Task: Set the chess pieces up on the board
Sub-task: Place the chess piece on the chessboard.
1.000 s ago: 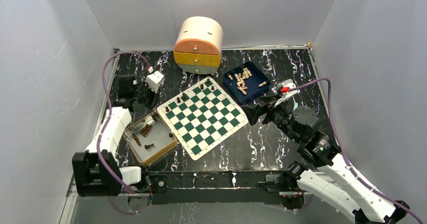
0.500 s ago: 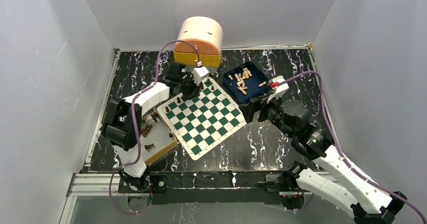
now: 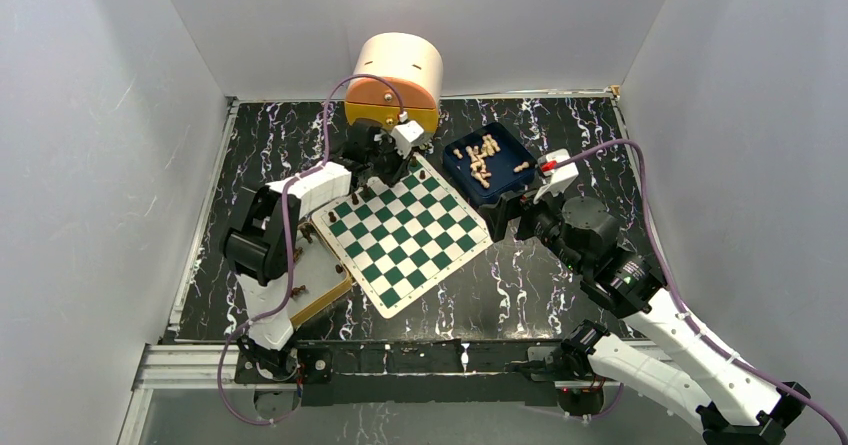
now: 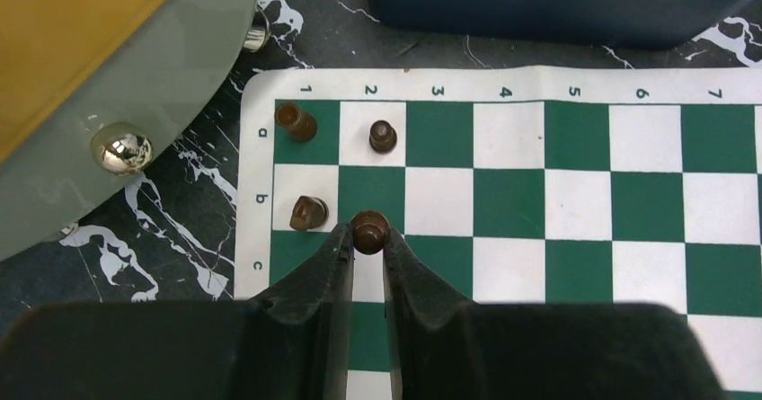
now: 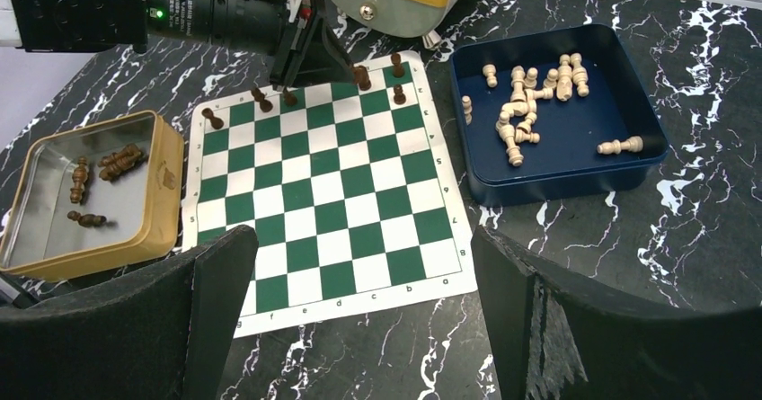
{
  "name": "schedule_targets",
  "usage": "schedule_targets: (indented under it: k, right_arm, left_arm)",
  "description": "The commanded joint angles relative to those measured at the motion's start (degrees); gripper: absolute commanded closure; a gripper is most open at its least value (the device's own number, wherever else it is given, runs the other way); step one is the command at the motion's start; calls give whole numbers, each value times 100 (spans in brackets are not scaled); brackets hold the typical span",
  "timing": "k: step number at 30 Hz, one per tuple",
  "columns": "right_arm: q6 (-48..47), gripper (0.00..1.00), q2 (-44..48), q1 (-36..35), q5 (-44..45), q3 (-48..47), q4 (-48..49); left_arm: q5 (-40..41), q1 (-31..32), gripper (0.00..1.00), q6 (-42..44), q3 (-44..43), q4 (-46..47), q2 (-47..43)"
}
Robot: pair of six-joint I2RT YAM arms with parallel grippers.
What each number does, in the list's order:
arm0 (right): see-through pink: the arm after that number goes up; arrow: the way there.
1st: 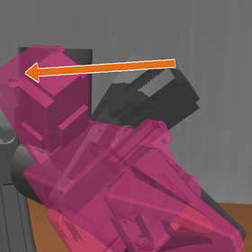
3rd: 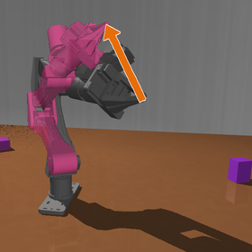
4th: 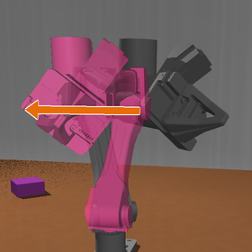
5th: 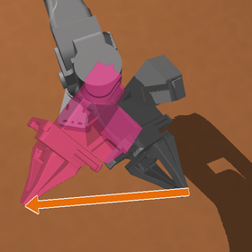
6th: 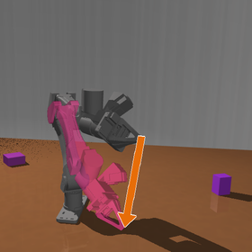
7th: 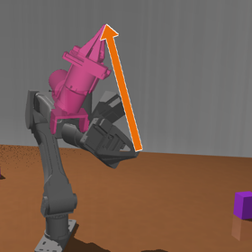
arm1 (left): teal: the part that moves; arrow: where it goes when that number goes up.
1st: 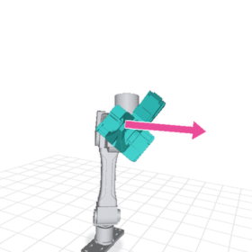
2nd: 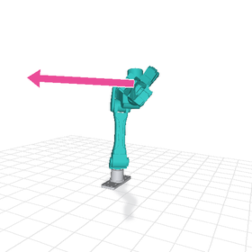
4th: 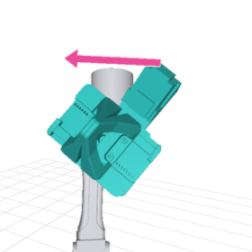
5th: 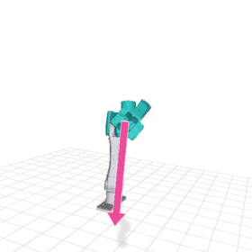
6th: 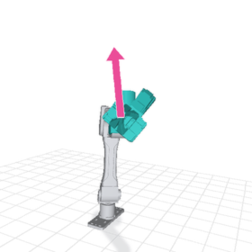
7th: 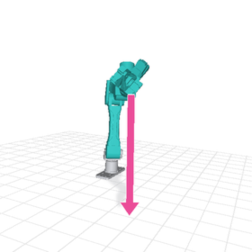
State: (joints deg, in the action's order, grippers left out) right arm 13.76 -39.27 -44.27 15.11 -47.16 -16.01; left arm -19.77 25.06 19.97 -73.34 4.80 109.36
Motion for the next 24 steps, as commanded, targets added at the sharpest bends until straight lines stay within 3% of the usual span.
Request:
schedule_targets:
  k: [1, 24]
  right_arm:
    - [35, 1, 42, 0, 148, -303, 154]
    - [43, 1, 168, 2, 150, -347, 84]
  left_arm:
    - [191, 174, 100, -46, 160, 584, -25]
    - [754, 386, 100, -22, 267, 935, 446]
